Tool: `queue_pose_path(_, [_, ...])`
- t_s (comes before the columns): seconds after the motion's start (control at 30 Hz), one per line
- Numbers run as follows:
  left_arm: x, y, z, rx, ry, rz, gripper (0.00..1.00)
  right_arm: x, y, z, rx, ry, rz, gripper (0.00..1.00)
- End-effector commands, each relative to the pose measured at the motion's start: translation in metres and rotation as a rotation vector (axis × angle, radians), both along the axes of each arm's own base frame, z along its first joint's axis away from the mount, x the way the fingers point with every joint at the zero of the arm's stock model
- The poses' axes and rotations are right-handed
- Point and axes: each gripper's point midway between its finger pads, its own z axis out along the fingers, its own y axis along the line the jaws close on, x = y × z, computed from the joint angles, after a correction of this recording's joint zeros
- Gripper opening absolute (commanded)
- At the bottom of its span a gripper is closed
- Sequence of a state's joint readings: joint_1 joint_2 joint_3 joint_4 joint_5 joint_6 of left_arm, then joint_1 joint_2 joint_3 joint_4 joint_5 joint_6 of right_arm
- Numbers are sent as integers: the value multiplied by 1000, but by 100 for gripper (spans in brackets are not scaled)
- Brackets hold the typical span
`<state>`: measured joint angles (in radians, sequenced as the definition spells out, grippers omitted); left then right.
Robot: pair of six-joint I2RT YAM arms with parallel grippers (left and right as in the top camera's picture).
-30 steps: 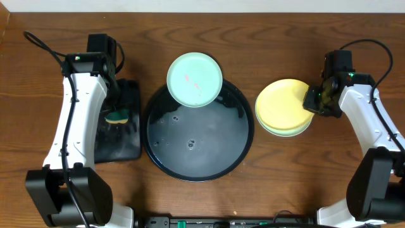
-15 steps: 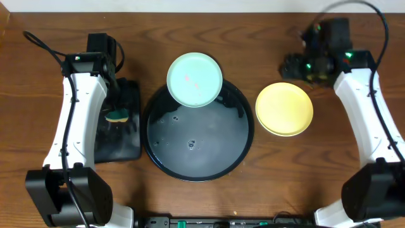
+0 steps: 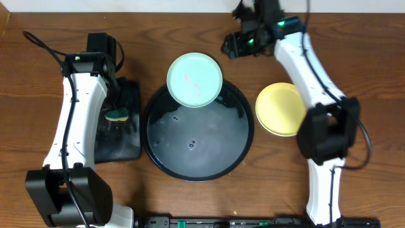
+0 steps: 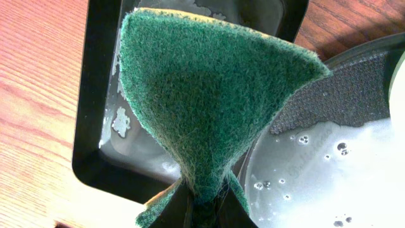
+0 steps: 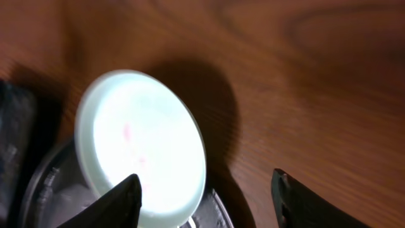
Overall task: Clean dirty plates on tray and stack at the side
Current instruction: 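Release the yellow plate and reach the right gripper to the last green plate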
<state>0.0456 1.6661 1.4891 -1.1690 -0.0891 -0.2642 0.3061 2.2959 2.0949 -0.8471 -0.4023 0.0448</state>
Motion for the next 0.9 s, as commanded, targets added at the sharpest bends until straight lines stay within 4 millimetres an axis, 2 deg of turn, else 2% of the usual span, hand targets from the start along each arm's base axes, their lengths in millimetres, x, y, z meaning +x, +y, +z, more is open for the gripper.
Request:
queue_pose_path(0.0, [4, 4, 10, 19, -29, -3, 8, -5, 23, -30, 1, 9, 122, 59])
queue_pose_path(0.1, [4, 4, 10, 19, -29, -3, 8, -12, 34, -57, 3, 40, 179, 54])
queue_pose_path(0.23, [4, 4, 10, 19, -29, -3, 8, -15, 42, -76, -3, 65, 193, 36])
queue_pose_path(0.37, [4, 4, 10, 19, -29, -3, 7, -16, 44, -80, 0, 77, 181, 16])
queue_pose_path(0.53, [4, 4, 10, 19, -29, -3, 7, -15, 45, -79, 6, 77, 171, 1])
queue_pose_path(0.57, [4, 4, 10, 19, -29, -3, 7, -15, 44, -79, 9, 85, 164, 1])
queue_pose_path(0.7, [4, 4, 10, 19, -29, -3, 8, -22, 43, -66, 19, 119, 134, 1])
queue_pose_path(0.8, [4, 4, 10, 19, -29, -3, 8, -32, 48, -30, 95, 141, 128, 1])
queue_pose_path(0.87, [4, 4, 10, 19, -29, -3, 7, -37, 41, -4, 94, 160, 51, 1])
